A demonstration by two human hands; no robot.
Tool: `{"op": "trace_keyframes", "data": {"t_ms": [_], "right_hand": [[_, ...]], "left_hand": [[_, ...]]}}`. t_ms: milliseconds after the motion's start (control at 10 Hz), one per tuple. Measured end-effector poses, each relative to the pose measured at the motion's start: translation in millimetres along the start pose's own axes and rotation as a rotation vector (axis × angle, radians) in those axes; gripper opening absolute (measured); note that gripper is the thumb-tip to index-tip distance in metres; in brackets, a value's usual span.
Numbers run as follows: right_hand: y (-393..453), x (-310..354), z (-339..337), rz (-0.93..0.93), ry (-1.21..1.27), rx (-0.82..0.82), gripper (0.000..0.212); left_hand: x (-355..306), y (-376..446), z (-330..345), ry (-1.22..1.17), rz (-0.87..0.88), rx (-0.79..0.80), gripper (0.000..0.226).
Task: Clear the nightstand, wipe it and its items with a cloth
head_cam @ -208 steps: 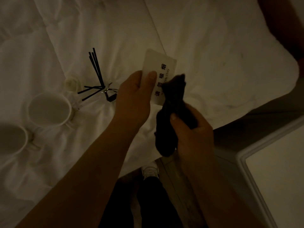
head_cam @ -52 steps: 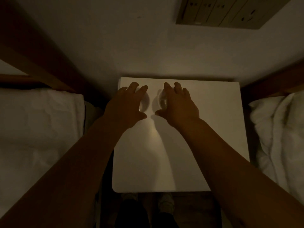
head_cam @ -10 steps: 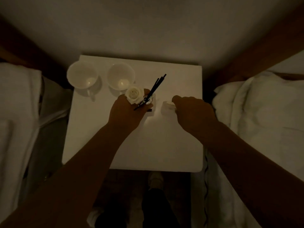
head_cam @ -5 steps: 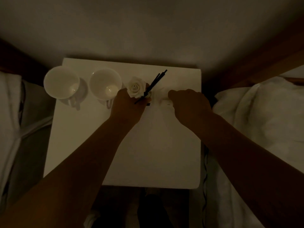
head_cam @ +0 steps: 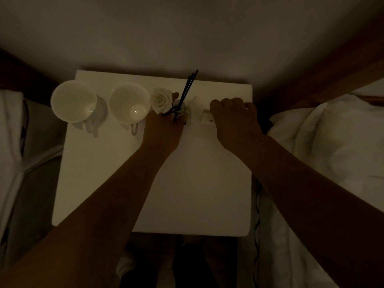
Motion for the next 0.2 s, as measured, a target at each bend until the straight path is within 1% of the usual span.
{"op": "trace_keyframes", "data": {"t_ms": [100, 200], "right_hand": [[-3, 1, -1, -0.013, -0.001, -0.024, 0.061], [-9, 0, -8, -0.015, -0.008, -0.065, 0.076]], "left_hand": [[-11, -10, -5, 0.127, 0.067, -0.006, 0.046], [-13, -28, -12, 0.258, 0.078, 0.019, 0.052]]}}
Point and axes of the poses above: each hand's wrist, its own y-axis towards the middle knuckle, its own z-axis out of the palm, x = y × z, the point moved 5 cm from there along y, towards the middle knuckle, and after that the axes turned 11 degrees about z, right-handed, at the moved point
